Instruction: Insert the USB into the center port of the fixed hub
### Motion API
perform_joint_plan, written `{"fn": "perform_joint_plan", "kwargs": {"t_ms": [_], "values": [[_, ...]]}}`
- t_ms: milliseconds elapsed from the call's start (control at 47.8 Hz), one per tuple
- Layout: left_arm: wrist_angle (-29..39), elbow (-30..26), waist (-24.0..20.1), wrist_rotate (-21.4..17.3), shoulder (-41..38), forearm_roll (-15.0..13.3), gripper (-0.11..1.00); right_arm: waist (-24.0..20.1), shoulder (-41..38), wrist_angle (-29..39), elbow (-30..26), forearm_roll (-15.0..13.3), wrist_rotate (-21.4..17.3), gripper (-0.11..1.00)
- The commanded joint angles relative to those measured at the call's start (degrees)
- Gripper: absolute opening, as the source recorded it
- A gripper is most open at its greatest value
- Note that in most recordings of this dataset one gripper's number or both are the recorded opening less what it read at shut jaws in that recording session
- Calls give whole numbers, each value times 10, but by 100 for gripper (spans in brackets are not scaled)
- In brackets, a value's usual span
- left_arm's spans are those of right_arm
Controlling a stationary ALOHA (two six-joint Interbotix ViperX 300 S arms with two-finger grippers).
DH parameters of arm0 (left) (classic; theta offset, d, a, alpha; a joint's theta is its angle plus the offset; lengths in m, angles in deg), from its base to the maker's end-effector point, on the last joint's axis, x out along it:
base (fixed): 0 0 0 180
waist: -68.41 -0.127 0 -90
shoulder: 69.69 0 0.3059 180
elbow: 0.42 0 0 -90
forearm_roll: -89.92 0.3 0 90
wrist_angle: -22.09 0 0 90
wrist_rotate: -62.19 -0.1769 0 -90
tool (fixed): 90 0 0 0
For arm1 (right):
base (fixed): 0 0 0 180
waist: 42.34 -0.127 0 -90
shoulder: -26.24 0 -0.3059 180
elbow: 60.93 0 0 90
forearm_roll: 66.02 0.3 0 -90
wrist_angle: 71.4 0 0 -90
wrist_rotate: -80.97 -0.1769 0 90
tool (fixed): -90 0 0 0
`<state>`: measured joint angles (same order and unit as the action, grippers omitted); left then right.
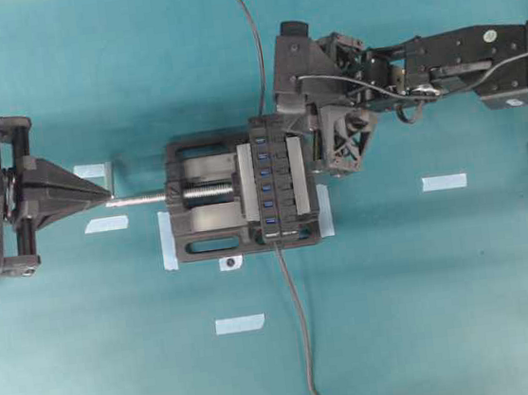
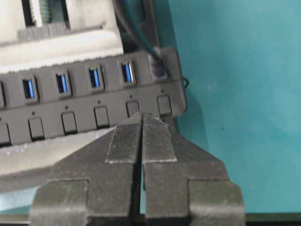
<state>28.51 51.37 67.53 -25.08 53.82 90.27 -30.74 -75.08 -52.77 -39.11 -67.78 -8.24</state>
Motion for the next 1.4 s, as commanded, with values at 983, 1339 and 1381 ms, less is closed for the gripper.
{"fn": "perform_joint_plan", "kwargs": {"t_ms": [983,1339,1381], "values": [[-1,-7,-1,19,4,1,0,6,-19,-57,-21,-1,7,79],[-1,-1,-1,20,6,1,0,7,-51,-58,-54,-1,29,78],[-1,-1,-1,20,6,1,0,7,-53,-58,-57,-1,32,78]]}}
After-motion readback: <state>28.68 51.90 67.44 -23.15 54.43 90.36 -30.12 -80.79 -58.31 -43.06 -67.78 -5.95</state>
